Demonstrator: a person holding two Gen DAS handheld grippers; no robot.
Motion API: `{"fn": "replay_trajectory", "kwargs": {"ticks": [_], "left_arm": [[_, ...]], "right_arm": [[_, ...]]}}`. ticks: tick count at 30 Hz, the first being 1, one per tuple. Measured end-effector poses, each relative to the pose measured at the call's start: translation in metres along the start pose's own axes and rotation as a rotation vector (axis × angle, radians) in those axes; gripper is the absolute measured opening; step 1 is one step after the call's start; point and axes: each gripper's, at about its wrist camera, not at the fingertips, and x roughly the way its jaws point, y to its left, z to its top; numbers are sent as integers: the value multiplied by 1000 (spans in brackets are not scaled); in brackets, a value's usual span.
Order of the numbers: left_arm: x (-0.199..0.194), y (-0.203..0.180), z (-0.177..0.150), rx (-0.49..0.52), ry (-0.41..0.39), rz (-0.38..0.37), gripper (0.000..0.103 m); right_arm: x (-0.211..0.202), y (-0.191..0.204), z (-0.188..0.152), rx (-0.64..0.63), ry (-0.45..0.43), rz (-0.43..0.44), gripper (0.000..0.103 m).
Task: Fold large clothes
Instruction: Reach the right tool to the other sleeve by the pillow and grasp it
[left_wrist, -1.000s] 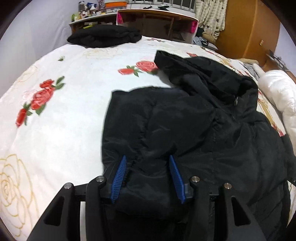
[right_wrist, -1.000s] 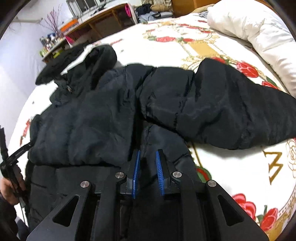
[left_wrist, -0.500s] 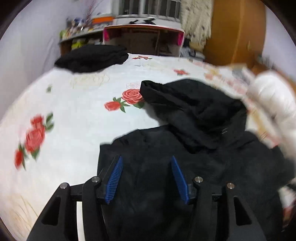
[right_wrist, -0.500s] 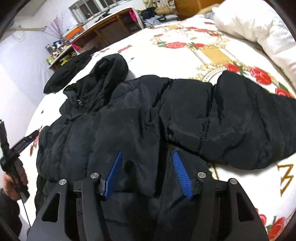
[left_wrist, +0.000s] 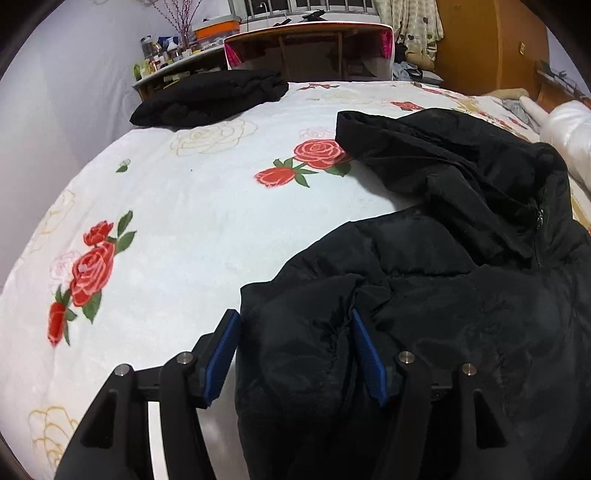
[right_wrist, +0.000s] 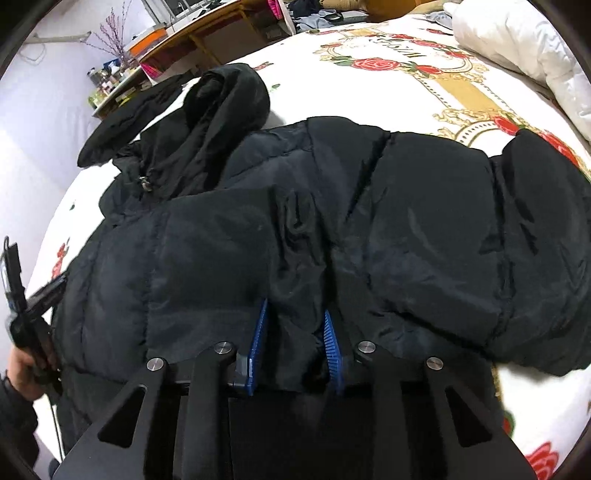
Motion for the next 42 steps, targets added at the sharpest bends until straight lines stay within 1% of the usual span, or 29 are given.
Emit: {"fn": "replay_trajectory", "kwargs": {"ticks": [2, 3, 5, 6, 7, 9, 13, 16, 18, 19, 21, 23, 30, 36, 38, 42], "left_arm": [[-11, 2, 1, -24, -4, -11, 65], [-21, 3, 2, -36, -15, -13, 64], [-41, 3, 1, -51, -44, -15, 64], [-52, 2, 0, -59, -61, -18, 64], [-65, 2, -3, -67, -78, -27, 64], [-86, -1, -8, -82, -105, -51, 64], [-123, -15, -23, -86, -138, -101, 64], [-138, -30, -35, -88, -126, -139, 68], [-140, -40, -41, -82, -109, -155, 68], [-140, -44, -42, -76, -101, -158, 68], [-137, -54, -43, -67, -85, -159, 68], [-133, -62, -43, -54, -75, -155, 68], [-121, -79, -43, -30, -58, -138, 68], [-116, -90, -44, -15, -42, -137, 68], [-114, -92, -44, -11, -38, -138, 68], [-110, -96, -44, 4, -28, -142, 68]], "right_arm": [[-11, -7, -1, 18, 6, 4, 33], [-21, -10, -2, 29, -4, 9, 34], [-46, -21, -9, 46, -50, 16, 44], [-56, -26, -13, 59, -69, 15, 52], [-69, -36, -17, 78, -92, 16, 55], [-89, -56, -27, 112, -126, 8, 56], [-121, -112, -47, 216, -171, -54, 57], [-141, -163, -63, 327, -194, -107, 57], [-152, -194, -73, 395, -212, -125, 59], [-156, -205, -75, 415, -218, -135, 62], [-163, -229, -79, 463, -231, -156, 64], [-169, -254, -81, 506, -249, -170, 64], [-169, -316, -72, 617, -291, -210, 65], [-155, -355, -62, 710, -325, -220, 65], [-154, -361, -58, 718, -366, -227, 65], [-150, -370, -48, 730, -389, -259, 65]]}}
